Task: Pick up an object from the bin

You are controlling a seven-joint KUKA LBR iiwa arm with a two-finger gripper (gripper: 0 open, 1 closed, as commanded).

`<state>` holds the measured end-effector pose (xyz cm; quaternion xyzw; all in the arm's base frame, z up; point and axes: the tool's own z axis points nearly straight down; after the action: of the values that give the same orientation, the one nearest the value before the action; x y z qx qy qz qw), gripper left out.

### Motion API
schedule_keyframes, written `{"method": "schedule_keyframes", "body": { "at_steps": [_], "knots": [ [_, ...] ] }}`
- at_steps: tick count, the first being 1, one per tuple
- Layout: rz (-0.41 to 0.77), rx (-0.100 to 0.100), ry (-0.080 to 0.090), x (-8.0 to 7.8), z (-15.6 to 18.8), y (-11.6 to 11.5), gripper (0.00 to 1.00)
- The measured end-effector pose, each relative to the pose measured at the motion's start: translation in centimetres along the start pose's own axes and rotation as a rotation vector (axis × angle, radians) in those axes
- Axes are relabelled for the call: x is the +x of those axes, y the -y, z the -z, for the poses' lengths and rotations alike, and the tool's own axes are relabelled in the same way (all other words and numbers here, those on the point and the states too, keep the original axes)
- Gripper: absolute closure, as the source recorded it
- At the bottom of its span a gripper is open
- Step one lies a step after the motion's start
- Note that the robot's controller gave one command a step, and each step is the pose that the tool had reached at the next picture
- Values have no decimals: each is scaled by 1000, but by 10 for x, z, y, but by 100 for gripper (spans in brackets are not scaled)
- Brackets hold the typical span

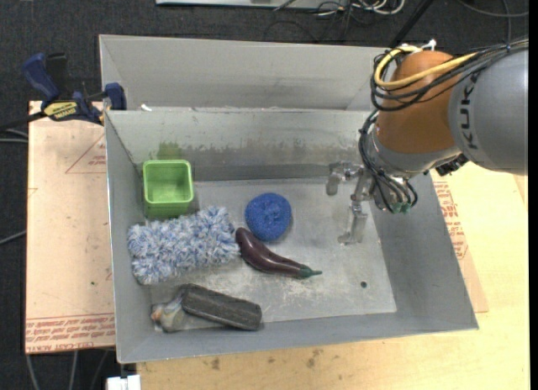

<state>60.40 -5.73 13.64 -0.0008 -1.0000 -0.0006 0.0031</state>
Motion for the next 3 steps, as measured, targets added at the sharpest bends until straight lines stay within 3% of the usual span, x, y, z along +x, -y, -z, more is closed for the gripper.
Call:
{"method": "schedule_keyframes", "body": {
  "at_steps": [1,2,3],
  "knots": [
    [1,1,8,-2,5,0,0],
    [-26,0,9,42,-61,-59,0],
    [97,0,2,39,-17,-72,0]
  ]
}}
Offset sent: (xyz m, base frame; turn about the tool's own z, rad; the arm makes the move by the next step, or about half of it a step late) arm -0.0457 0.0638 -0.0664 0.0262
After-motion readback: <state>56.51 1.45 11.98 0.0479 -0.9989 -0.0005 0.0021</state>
